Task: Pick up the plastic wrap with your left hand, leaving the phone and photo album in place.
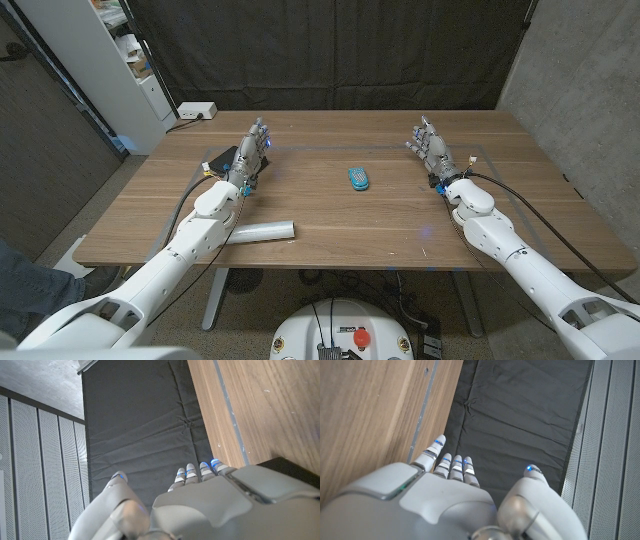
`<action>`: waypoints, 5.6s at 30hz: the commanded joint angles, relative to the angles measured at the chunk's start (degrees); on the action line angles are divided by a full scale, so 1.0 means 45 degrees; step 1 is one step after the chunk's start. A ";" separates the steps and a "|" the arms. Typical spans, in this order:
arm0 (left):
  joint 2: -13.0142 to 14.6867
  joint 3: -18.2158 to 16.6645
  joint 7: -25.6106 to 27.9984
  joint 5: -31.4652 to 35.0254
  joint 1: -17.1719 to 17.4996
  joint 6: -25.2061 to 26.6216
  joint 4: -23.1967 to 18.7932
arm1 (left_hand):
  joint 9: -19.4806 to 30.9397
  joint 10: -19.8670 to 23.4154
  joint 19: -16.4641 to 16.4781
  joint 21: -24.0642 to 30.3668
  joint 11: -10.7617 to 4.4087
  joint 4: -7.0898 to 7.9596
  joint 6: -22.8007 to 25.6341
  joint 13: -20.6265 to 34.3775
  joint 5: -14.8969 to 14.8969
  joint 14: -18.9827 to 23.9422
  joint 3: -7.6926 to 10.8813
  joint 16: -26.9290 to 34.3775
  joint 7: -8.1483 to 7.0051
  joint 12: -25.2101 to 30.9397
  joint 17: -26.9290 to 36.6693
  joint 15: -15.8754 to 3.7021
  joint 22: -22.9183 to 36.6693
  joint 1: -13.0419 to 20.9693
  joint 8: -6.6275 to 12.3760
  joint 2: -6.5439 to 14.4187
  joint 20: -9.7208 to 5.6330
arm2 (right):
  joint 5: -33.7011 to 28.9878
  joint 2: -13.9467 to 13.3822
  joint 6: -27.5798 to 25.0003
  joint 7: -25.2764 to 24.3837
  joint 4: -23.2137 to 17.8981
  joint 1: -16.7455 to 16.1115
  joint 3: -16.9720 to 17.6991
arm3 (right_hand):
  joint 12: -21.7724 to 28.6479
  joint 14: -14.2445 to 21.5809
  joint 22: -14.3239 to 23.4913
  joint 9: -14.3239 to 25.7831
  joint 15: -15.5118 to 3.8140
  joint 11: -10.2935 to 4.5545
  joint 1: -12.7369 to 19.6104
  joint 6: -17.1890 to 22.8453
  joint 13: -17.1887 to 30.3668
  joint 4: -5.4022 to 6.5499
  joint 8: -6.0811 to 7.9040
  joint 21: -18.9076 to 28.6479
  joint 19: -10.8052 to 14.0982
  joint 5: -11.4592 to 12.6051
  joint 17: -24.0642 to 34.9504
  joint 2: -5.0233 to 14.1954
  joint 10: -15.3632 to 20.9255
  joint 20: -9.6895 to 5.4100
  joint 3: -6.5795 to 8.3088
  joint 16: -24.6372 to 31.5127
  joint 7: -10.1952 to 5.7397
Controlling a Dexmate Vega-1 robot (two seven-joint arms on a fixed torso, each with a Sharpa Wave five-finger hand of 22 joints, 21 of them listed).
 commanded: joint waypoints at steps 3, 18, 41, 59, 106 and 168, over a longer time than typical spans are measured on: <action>-0.0354 -0.0073 0.0063 0.0323 -0.0127 -0.0178 0.0308 | 0.0036 -0.0056 -0.0108 0.0058 -0.0042 -0.0041 0.0082 -0.0015 0.0054 -0.0077 0.0107 0.0063 0.0076 0.0098 0.0013 0.0016 0.0018 0.0178 0.0086 0.0042 0.0060 | -0.1830 0.1923 -0.0639 0.1038 0.0436 -0.0188 0.2146 | 0.0085 0.0016 0.0058 0.0060 0.0086 0.0085 0.0125 0.0146 0.0061 0.0000 0.0100 0.0068 0.0035 0.0125 0.0006 0.0080 0.0080 0.0003 0.0089 0.0100 0.0039; -0.0327 -0.0066 0.0375 0.0731 0.0114 -0.0239 -0.0181 | 0.0043 0.0176 -0.0062 0.0080 -0.0144 -0.0122 0.0354 -0.0187 0.0029 0.0164 0.0164 0.0122 0.0004 0.0174 0.0012 -0.0064 0.0023 0.0295 0.0145 0.0201 0.0133 | -0.3013 0.2751 -0.1132 0.1659 0.0274 -0.0342 0.3380 | 0.0073 0.0041 0.0062 0.0053 0.0067 0.0057 0.0145 0.0180 0.0060 -0.0008 0.0076 0.0065 -0.0019 0.0182 -0.0033 0.0147 0.0127 0.0029 0.0084 0.0102 -0.0020; 0.0650 -0.0719 0.0912 0.0643 0.1689 -0.0107 -0.2322 | 0.0049 0.0250 -0.0090 0.0072 -0.0129 -0.0194 0.0430 -0.0326 -0.0010 0.0195 0.0206 0.0099 0.0012 0.0186 0.0012 -0.0048 0.0028 0.0388 0.0127 0.0320 0.0269 | -0.3444 0.3231 -0.1146 0.2124 0.0098 -0.0553 0.3933 | 0.0033 0.0045 0.0065 0.0049 0.0049 0.0044 0.0144 0.0161 0.0063 -0.0012 0.0028 0.0065 -0.0079 0.0241 -0.0071 0.0205 0.0096 0.0040 0.0057 0.0098 -0.0055; 0.0847 -0.0767 0.0926 0.0854 0.2013 -0.0319 -0.2636 | 0.0052 0.0327 -0.0118 0.0066 -0.0131 -0.0247 0.0520 -0.0425 -0.0055 0.0283 0.0225 0.0108 0.0013 0.0202 0.0013 -0.0059 0.0033 0.0442 0.0128 0.0389 0.0338 | -0.3527 0.3346 -0.1134 0.1937 -0.0043 -0.0713 0.4101 | 0.0104 0.0316 0.0068 0.0048 0.0073 0.0120 0.0107 0.0279 0.0069 0.0003 0.0039 0.0093 -0.0069 0.0293 -0.0084 0.0268 0.0347 0.0024 0.0015 0.0200 -0.0057; 0.1558 -0.1282 0.1052 0.1500 0.3247 -0.1435 -0.3348 | 0.0054 0.0518 -0.0146 0.0075 -0.0168 -0.0416 0.0755 -0.0676 -0.0207 0.0484 0.0281 0.0103 -0.0051 0.0233 0.0011 -0.0104 0.0040 0.0604 0.0111 0.0573 0.0402 | -0.3628 0.3641 -0.0835 0.1862 0.0721 -0.0204 0.4087 | 0.0091 0.0406 0.0068 0.0055 -0.0023 0.0114 0.0127 0.0565 0.0080 -0.0037 0.0068 0.0093 -0.0156 0.0379 -0.0130 0.0316 0.0527 0.0018 -0.0064 0.0188 -0.0154; 0.2349 -0.1989 0.1785 0.2498 0.5570 -0.2396 -0.5328 | 0.0050 0.0540 -0.0104 0.0104 -0.0089 -0.0655 0.0883 -0.0882 -0.0401 0.0541 0.0316 0.0058 0.0013 0.0207 0.0012 -0.0015 0.0046 0.0786 0.0056 0.0706 0.0612 | -0.3482 0.3078 -0.0275 0.1889 -0.0261 -0.1134 0.4258 | 0.0049 0.0509 0.0068 0.0072 -0.0024 0.0073 0.0097 0.0651 0.0089 -0.0056 0.0020 0.0127 -0.0099 0.0461 -0.0151 0.0362 0.0591 0.0062 -0.0183 0.0186 -0.0178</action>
